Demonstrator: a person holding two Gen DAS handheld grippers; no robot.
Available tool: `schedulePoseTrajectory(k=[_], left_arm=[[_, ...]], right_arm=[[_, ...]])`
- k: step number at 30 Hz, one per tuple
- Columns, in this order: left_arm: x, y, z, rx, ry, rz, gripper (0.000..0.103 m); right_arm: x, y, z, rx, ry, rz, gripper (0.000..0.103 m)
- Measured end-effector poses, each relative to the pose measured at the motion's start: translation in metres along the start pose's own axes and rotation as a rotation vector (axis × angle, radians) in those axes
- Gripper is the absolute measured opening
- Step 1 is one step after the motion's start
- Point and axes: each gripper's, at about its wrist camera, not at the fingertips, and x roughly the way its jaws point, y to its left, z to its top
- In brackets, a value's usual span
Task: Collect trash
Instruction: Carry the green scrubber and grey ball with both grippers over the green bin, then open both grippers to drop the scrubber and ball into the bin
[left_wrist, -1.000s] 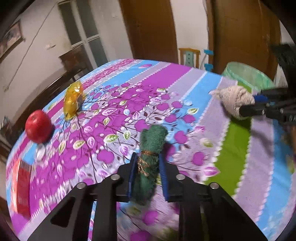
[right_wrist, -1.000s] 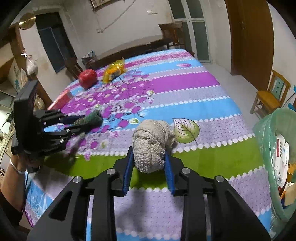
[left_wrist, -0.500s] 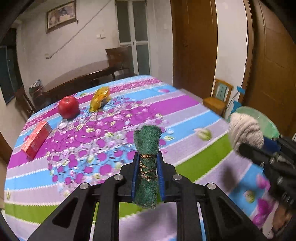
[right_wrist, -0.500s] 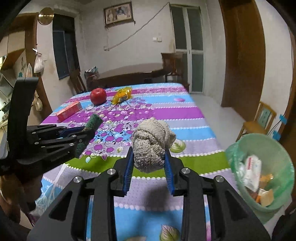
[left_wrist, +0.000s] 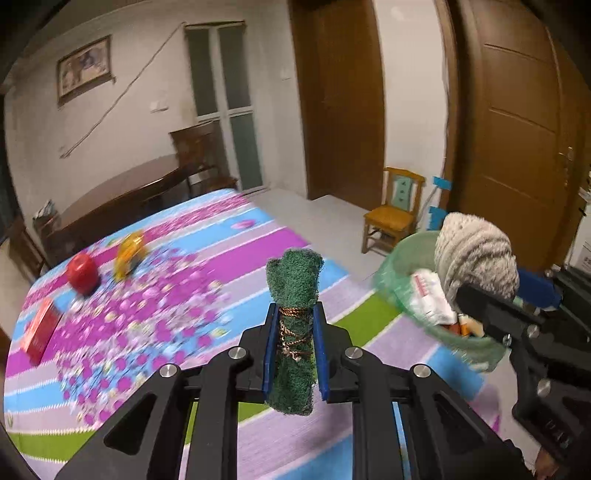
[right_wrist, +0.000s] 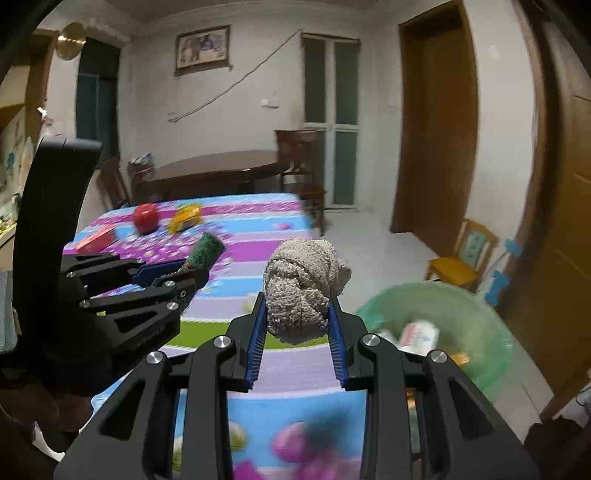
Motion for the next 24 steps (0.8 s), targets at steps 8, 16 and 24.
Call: schedulePoseTrajectory(k=[8, 16, 24], left_arm=[[0.031, -0.065, 0.037, 0.082, 0.002, -0.068, 0.019], [0.069, -0.127, 0.063, 0.176, 0.020, -0.104, 0.019], [0.103, -0.154, 0.065, 0.225, 0.067, -0.132, 0.019]], right_arm=[[-0.004, -0.080, 0.007, 0.064, 0.014, -0.132, 0.029], [0.014, -0.137, 0.006, 0.097, 0.094, -0.195, 0.029], [0.028, -0.155, -0.002, 0.116, 0.135, -0.210, 0.029]])
